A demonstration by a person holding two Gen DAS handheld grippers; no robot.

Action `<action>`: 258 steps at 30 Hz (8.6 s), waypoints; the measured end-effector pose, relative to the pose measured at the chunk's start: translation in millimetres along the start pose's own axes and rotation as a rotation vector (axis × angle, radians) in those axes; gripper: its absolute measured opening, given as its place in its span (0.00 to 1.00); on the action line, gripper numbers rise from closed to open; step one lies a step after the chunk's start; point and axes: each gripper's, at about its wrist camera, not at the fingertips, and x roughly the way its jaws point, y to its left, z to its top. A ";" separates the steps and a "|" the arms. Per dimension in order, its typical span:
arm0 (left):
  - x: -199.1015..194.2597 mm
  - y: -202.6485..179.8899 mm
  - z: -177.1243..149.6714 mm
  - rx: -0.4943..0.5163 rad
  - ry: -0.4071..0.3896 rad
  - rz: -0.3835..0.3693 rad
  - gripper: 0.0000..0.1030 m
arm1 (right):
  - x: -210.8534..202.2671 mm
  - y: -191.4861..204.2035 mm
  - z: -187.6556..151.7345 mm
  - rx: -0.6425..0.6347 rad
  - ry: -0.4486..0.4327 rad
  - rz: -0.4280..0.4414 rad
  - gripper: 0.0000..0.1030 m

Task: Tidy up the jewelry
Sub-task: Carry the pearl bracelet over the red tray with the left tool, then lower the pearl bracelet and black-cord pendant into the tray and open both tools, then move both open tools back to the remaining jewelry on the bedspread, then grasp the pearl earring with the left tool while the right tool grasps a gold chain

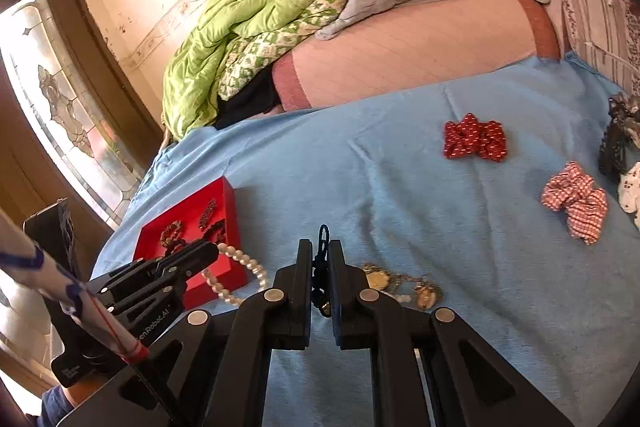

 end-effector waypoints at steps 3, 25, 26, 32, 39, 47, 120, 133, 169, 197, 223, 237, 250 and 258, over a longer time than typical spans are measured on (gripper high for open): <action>-3.1 5.1 -0.6 0.004 -0.005 0.020 0.09 | 4.1 6.6 -1.2 -0.020 0.006 0.005 0.08; -29.9 55.3 1.0 -0.108 -0.061 0.092 0.09 | 24.6 43.8 -9.6 -0.105 0.023 0.037 0.08; -31.0 57.7 1.2 -0.112 -0.063 0.094 0.09 | 25.3 45.4 -10.0 -0.107 0.022 0.040 0.08; -41.5 83.1 0.4 -0.163 -0.082 0.118 0.09 | 28.6 55.7 -12.3 -0.115 0.025 0.055 0.08; -48.1 111.4 -3.5 -0.220 -0.090 0.152 0.09 | 30.8 75.5 -9.4 -0.114 0.025 0.086 0.08; -50.1 146.5 -18.9 -0.265 -0.058 0.194 0.09 | 42.3 111.1 -8.2 -0.127 0.040 0.145 0.08; -7.0 230.7 -56.3 -0.466 0.150 0.281 0.09 | 243.8 204.3 -12.3 -0.181 0.368 0.055 0.08; -5.9 229.7 -56.8 -0.469 0.159 0.286 0.09 | 244.3 200.5 -16.2 -0.170 0.393 0.053 0.10; -19.3 217.9 -44.9 -0.445 0.076 0.385 0.34 | 164.0 173.2 -7.5 -0.112 0.302 0.147 0.24; 8.3 21.0 -18.2 -0.049 0.030 0.060 0.34 | 46.8 -100.7 -16.7 0.334 0.250 -0.020 0.23; 29.6 -58.3 -29.5 0.019 0.183 -0.291 0.34 | -0.6 -99.2 11.3 0.096 -0.001 -0.167 0.10; 71.3 -148.5 -42.4 0.078 0.274 -0.278 0.33 | -21.9 -103.5 17.8 0.129 -0.047 -0.073 0.10; 46.6 -125.2 -41.8 0.124 0.174 -0.184 0.11 | -21.8 -97.0 18.6 0.115 -0.043 -0.043 0.11; 12.4 -75.6 -17.8 0.077 0.099 -0.143 0.11 | -15.4 -69.6 14.6 0.052 -0.032 0.011 0.11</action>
